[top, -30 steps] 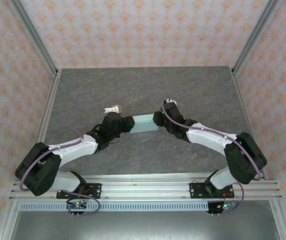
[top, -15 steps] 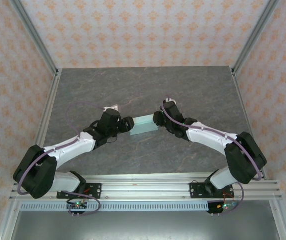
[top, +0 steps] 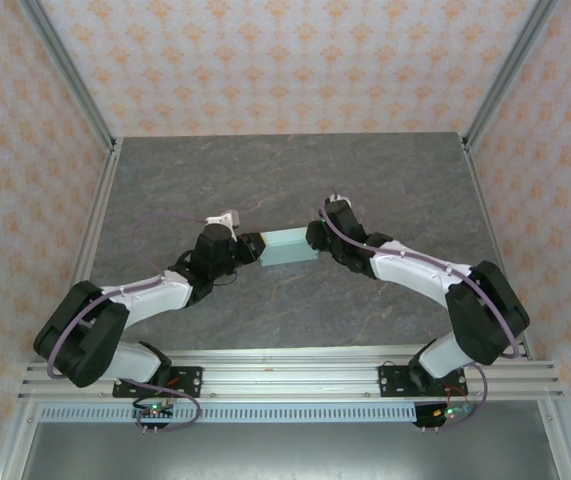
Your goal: Fold the paper box
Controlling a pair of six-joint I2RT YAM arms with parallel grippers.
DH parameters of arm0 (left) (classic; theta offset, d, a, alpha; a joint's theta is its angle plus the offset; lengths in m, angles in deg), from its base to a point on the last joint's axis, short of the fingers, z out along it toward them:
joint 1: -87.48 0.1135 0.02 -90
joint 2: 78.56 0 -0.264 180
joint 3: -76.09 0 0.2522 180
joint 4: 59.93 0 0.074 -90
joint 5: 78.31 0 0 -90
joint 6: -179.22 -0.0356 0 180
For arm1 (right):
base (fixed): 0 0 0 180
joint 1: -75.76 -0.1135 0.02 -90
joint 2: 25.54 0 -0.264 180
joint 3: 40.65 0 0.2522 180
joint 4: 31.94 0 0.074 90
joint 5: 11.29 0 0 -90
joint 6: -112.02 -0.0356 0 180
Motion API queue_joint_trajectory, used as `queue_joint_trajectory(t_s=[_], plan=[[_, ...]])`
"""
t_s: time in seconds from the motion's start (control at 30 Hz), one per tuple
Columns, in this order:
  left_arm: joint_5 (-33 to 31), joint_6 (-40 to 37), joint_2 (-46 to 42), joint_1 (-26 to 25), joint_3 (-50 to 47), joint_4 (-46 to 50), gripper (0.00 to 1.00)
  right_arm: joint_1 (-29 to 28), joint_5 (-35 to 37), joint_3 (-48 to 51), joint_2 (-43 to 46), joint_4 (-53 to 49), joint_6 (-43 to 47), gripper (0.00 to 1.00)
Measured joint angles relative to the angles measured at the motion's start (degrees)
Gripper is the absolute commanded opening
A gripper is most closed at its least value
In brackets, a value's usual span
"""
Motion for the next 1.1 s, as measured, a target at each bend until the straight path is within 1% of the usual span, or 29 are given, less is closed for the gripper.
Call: queue_joint_trajectory(t_s=[0.17, 0.3, 0.4, 0.57, 0.7, 0.83, 0.97, 1.1], plan=[[-0.28, 1.36, 2.12, 0.15, -1.68, -6.71, 0.13, 1.03, -1.55, 1.42, -0.11, 2.21, 0.00, 0.27], [0.07, 1.84, 2.56, 0.74, -1.31, -7.72, 0.15, 1.77, -3.04, 1.27, 0.09, 2.16, 0.04, 0.28], [-0.24, 1.40, 2.14, 0.96, 0.63, -4.87, 0.18, 2.60, -4.35, 0.00, 0.15, 0.66, 0.68, 0.32], [-0.66, -0.66, 1.64, 1.05, 4.17, 2.40, 0.21, 4.81, -7.98, -3.30, -0.66, -4.35, 2.36, 0.37], [-0.87, -2.16, 1.40, 1.03, 5.84, 5.95, 0.23, 7.30, -13.07, -4.79, -1.29, -6.93, 3.50, 0.38], [-0.83, -2.73, 1.40, 1.03, 6.58, 7.48, 0.26, 10.27, -20.11, -4.85, -1.88, -6.93, 3.67, 0.34], [-0.42, -3.21, 1.40, 1.05, 7.15, 8.79, 0.31, 13.25, -28.02, -4.13, -2.78, -5.60, 3.45, 0.28], [0.00, -3.39, 1.40, 1.16, 7.48, 9.79, 0.36, 14.86, -33.22, -2.95, -3.45, -3.15, 3.28, 0.24]])
